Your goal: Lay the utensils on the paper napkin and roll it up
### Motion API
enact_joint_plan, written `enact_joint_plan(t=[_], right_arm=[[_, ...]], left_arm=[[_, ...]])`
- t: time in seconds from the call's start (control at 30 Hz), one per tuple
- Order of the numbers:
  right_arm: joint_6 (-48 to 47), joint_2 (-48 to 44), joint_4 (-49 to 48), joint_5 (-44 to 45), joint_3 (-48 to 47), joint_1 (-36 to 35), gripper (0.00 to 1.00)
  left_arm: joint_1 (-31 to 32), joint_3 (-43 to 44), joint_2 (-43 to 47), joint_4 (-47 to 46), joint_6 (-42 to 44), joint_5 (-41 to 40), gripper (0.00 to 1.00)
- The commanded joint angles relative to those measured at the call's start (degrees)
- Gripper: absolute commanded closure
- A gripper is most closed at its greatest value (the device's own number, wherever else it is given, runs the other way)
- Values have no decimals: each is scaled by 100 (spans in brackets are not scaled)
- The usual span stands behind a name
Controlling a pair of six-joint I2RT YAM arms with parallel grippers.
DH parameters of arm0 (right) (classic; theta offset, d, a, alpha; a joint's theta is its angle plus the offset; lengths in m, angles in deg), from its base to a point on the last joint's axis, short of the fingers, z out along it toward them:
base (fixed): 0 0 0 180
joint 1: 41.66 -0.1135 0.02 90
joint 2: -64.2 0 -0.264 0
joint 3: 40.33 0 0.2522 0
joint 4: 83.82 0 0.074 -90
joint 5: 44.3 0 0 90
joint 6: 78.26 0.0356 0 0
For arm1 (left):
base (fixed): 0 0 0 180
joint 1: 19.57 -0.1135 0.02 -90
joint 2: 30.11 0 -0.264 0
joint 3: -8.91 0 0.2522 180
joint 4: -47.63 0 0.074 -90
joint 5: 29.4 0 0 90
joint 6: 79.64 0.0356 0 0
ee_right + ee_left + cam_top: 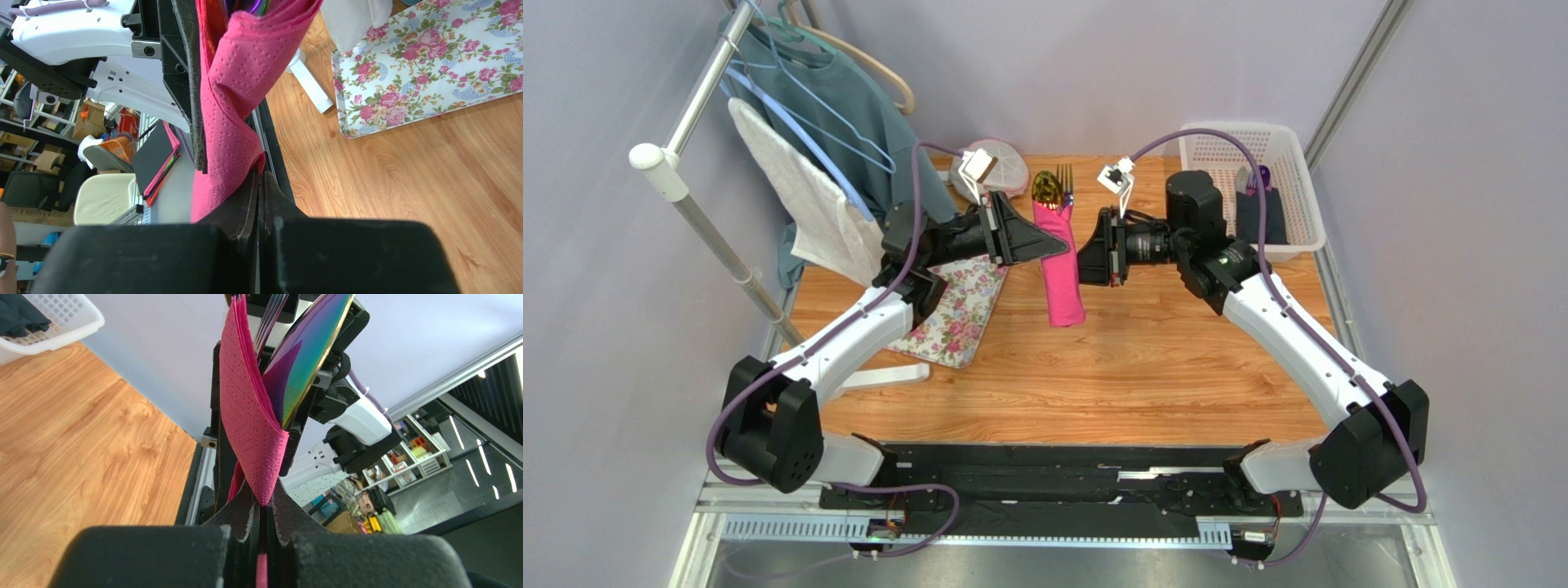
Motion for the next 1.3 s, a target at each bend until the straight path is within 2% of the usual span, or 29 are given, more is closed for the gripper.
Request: enact_joint_plan(t=[0.0, 0.07, 0.1, 0.17, 0.2, 0.27, 0.3, 0.43, 0.5, 0.67, 0.8, 0.93, 1.27], right_arm=[[-326, -17, -126, 158, -164, -39, 95], [-475, -105, 349, 229, -295, 128, 89], [-537, -149, 481, 308, -339, 224, 79], [-643, -271, 920, 378, -523, 540, 69], [-834, -307, 1122, 622, -611, 637, 62], [-1038, -386, 1746, 931, -840, 892, 57], [-1108, -430, 1940, 1246, -1067, 980, 49], [-1337, -553, 2809, 1477, -1587, 1245, 44], [-1215, -676, 2829, 1355, -1571, 1236, 42], [-715, -932, 2557, 1529, -1316, 780, 40], [-529, -730, 2460, 1854, -1175, 375, 32], [-353, -519, 2189, 2110, -1087, 15, 30], [-142, -158, 1634, 2286, -902, -346, 26]], left_arm=[[40, 257, 12, -244, 169, -79, 100], [-13, 240, 21, -130, 257, -113, 100], [-83, 222, 21, -60, 292, -149, 100], [-127, 187, 21, 81, 433, -166, 100], [-145, 187, 21, 238, 564, -184, 100], [-171, 187, 21, 397, 670, -254, 100], [-197, 195, 12, 659, 845, -298, 100], [-303, 265, -14, 1258, 1224, -509, 100], [-329, 353, -66, 1486, 1390, -614, 100], [-329, 538, -172, 1760, 1479, -738, 100], [-321, 591, -181, 1830, 1444, -729, 100], [-312, 626, -111, 1901, 1444, -764, 100], [-259, 538, -14, 1848, 1277, -773, 100]])
